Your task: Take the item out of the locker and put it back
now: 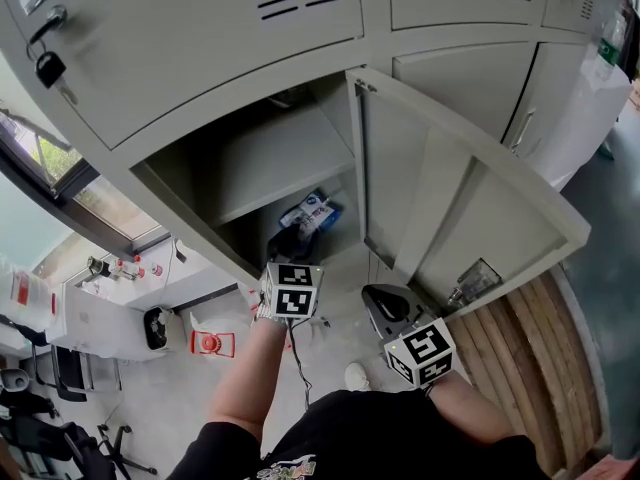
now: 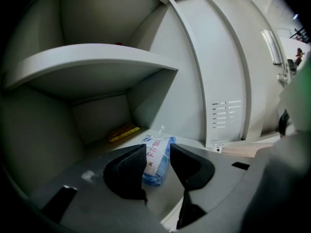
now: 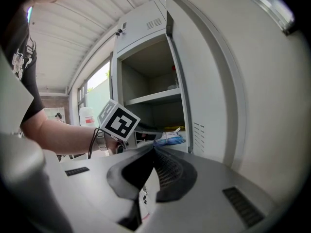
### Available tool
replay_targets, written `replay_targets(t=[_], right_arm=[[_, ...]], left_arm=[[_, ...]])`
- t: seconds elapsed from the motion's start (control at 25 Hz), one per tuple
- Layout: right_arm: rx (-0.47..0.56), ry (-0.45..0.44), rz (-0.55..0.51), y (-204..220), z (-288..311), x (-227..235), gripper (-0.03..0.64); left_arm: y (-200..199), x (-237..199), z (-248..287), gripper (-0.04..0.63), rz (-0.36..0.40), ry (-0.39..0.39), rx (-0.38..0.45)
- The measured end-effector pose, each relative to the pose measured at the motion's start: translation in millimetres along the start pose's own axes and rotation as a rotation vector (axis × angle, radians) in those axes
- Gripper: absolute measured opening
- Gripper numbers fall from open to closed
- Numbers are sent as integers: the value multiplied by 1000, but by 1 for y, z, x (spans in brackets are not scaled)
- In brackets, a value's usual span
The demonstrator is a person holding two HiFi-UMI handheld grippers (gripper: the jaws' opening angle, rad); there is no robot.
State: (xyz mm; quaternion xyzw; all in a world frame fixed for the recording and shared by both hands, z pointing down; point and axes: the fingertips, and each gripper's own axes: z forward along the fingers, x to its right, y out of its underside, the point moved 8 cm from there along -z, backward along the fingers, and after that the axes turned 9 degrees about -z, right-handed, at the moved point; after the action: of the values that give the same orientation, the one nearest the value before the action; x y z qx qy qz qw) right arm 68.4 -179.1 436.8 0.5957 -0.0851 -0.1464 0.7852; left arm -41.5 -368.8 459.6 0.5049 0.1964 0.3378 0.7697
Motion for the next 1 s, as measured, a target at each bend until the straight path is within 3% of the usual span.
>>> replay_targets(t=[0.44, 1.0], right_arm=[[5, -107, -59, -1, -35, -9, 51], [22, -264, -120, 17, -120, -17, 51]], left_arm=[[-7, 33, -60, 152, -41, -59, 77], [32, 127, -170, 89, -175, -183, 117]])
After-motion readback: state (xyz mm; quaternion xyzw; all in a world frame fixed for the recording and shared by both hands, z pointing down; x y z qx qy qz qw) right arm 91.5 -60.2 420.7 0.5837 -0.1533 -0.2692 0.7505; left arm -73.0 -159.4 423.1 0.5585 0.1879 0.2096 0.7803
